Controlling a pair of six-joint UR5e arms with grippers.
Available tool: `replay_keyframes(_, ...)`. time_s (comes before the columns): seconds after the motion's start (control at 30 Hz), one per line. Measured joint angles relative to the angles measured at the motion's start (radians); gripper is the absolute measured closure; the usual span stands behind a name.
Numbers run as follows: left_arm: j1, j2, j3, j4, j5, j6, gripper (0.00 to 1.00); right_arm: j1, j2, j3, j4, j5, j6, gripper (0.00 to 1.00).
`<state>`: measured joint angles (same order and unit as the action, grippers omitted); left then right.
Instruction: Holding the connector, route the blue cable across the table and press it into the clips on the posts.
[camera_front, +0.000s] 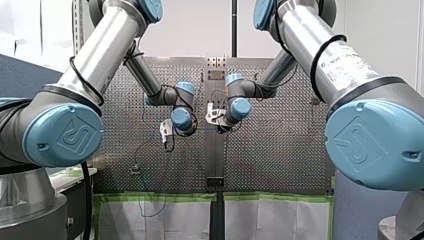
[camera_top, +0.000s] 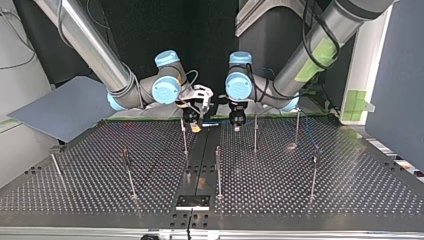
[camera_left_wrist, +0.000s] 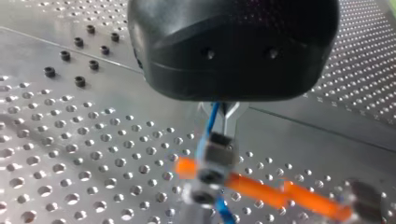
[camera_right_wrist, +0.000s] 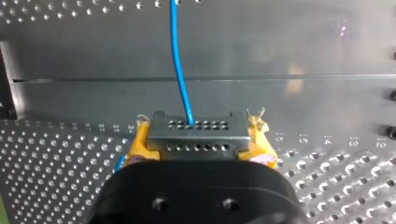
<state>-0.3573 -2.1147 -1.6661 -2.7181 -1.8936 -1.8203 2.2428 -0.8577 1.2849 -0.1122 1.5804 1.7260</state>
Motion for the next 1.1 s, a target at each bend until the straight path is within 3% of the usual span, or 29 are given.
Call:
replay_keyframes(0.3, -0.002, 0.072, -0.028, -0.028, -0.002, -0.007, 1.0, 0.0, -0.055, 0.0, 0.002, 0.0, 0.006, 1.0)
replay_keyframes(0.43, -0.003, 0.107, -0.033, -0.035, -0.002, -0.007, 1.0, -0.001, -0.09, 0.0, 0.012, -0.001, 0.018, 1.0)
replay_keyframes(0.97, -0.006, 0.241, -0.063, -0.123, -0.01, -0.008, 1.0, -0.015, -0.225, 0.013, 0.138, 0.004, 0.071, 1.0)
replay_keyframes(1.1, -0.006, 0.28, -0.062, -0.142, -0.008, -0.007, 1.0, -0.022, -0.261, 0.016, 0.175, 0.004, 0.074, 1.0)
